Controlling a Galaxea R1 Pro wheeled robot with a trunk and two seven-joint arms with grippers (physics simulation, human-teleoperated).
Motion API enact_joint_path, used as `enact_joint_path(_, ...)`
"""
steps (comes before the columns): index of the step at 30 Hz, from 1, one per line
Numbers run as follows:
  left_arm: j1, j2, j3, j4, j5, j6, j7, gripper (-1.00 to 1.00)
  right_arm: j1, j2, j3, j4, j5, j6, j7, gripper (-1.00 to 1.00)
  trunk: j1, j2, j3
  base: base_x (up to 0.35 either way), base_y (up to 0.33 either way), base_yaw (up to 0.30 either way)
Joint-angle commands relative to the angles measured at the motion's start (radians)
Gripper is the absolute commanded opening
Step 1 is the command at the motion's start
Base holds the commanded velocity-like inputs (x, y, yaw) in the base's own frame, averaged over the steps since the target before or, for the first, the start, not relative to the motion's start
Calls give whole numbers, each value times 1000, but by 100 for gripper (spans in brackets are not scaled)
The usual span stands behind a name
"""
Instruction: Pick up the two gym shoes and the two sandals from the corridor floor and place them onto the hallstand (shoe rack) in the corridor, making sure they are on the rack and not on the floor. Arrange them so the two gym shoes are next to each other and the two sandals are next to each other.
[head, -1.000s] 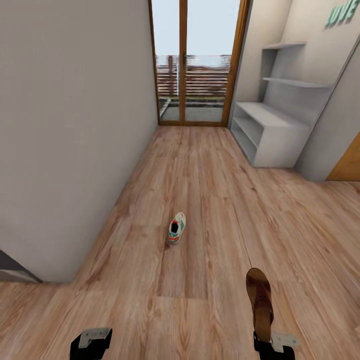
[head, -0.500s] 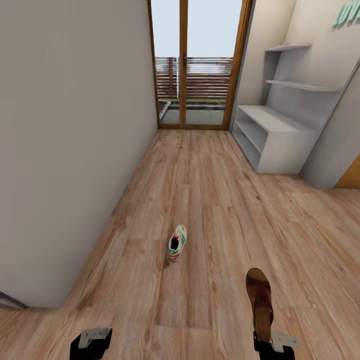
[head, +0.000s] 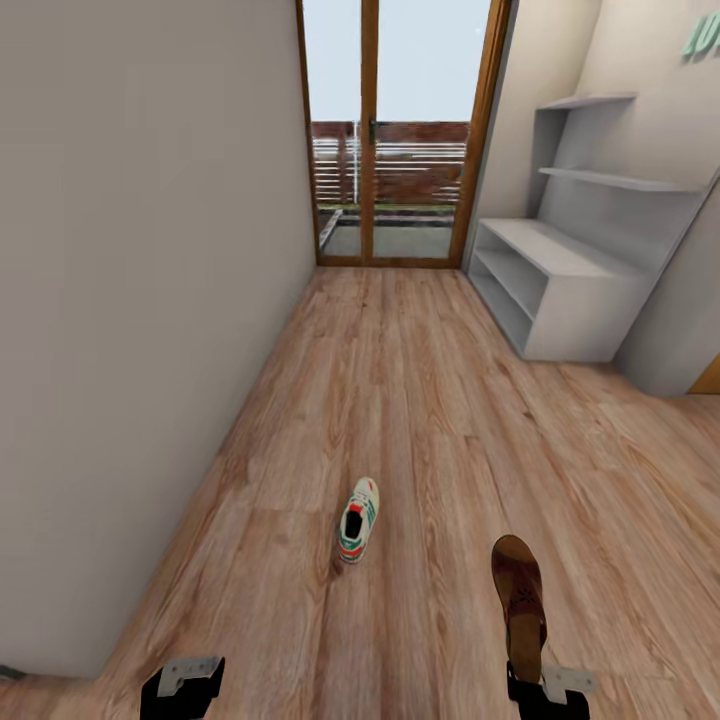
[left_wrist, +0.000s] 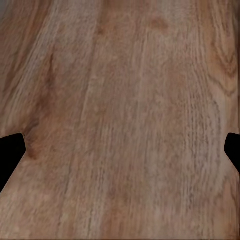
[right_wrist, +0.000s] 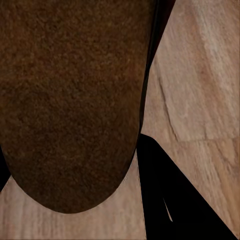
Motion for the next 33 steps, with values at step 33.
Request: enact_joint_path(33, -187, 2, -6, -16, -28, 292, -12, 100, -19, -15, 2, -721, -10, 464, 50, -100, 0, 0, -1, 29, -16, 0)
